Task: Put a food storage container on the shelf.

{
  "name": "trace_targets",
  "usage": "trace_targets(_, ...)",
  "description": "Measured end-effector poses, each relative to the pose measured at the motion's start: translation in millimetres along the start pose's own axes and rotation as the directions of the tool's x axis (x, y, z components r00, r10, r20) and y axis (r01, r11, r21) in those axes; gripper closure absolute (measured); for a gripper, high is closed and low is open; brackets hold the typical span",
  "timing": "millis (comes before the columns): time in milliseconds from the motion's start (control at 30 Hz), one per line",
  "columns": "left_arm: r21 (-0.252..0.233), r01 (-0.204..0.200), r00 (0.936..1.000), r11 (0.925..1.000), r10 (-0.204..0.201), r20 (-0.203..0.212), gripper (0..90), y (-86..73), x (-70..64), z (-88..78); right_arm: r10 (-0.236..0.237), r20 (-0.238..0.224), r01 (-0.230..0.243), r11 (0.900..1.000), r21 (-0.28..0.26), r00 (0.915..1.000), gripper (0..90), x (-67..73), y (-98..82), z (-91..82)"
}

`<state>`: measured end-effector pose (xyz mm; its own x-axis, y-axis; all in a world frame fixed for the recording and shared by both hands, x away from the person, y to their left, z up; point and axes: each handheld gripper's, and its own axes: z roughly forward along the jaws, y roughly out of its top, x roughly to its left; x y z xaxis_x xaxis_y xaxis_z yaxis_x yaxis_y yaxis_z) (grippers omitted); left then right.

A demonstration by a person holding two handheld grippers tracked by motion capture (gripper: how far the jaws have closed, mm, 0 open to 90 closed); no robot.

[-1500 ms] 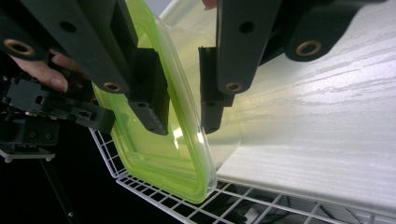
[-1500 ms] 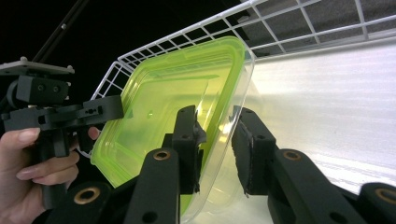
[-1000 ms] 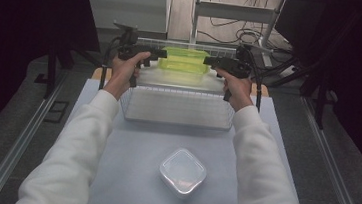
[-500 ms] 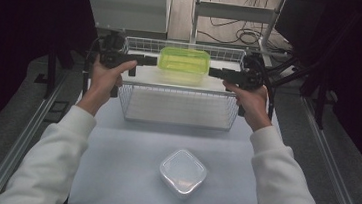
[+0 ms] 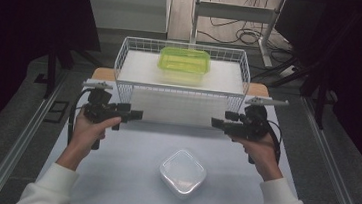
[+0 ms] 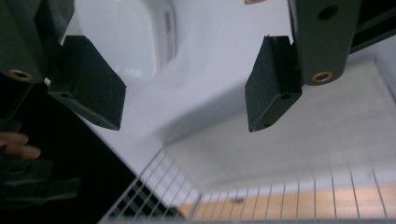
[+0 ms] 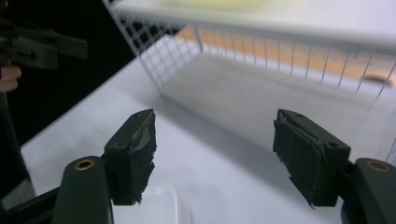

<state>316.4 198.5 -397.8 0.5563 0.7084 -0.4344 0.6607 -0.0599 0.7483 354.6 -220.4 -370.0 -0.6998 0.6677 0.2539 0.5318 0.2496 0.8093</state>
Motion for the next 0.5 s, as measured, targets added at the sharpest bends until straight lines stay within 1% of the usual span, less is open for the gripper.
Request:
trace_targets(67, 0.015, 0.004, 1.0, 0.9999, -0.004, 0.001, 28.2, -15.2, 0.0, 1.8, -0.006, -0.008, 0.006, 1.0, 0.018, 1.0, 28.8, 1.1, -14.6, -0.5)
trace_targets(100, 0.026, -0.002, 1.0, 0.9997, 0.002, -0.009, 28.2, -22.0, -0.3, 3.2, -0.003, -0.012, 0.004, 1.0, 0.025, 0.9999, 28.7, 1.5, -21.4, -0.7)
trace_targets(200, 0.07, -0.011, 0.9992, 0.9975, 0.014, -0.036, 27.5, -39.1, -0.7, 6.5, 0.015, -0.03, -0.014, 0.998, 0.054, 0.9994, 28.3, 2.7, -39.8, 0.1)
trace_targets(233, 0.077, -0.013, 0.9988, 0.9969, 0.017, -0.045, 27.4, -44.3, -1.2, 6.1, 0.023, -0.035, -0.021, 0.998, 0.065, 0.9991, 27.9, 3.0, -45.6, 0.5)
trace_targets(300, 0.091, -0.01, 0.9989, 0.9958, 0.014, -0.044, 27.5, -53.5, -0.1, 5.0, 0.039, -0.039, -0.036, 0.997, 0.074, 0.9985, 27.8, 3.5, -56.0, 0.8)
trace_targets(367, 0.112, -0.014, 0.9977, 0.9936, 0.021, -0.064, 27.5, -60.8, 2.1, 5.2, 0.049, -0.038, -0.046, 0.996, 0.08, 0.9981, 27.7, 4.4, -63.8, 1.1)
trace_targets(400, 0.119, -0.009, 0.9973, 0.9929, 0.017, -0.071, 27.6, -64.4, 3.4, 5.7, 0.045, -0.03, -0.042, 0.995, 0.092, 0.9985, 27.6, 5.0, -66.4, 1.6)
trace_targets(433, 0.12, 0.001, 0.9976, 0.9927, 0.008, -0.069, 27.6, -68.1, 4.5, 6.4, 0.037, -0.021, -0.034, 0.994, 0.104, 0.9991, 27.4, 5.7, -68.9, 2.3)
trace_targets(500, 0.135, 0.008, 0.9972, 0.9908, 0.002, -0.075, 27.6, -74.4, 5.7, 7.1, 0.037, -0.023, -0.034, 0.993, 0.111, 0.999, 27.4, 7.1, -73.7, 1.5)
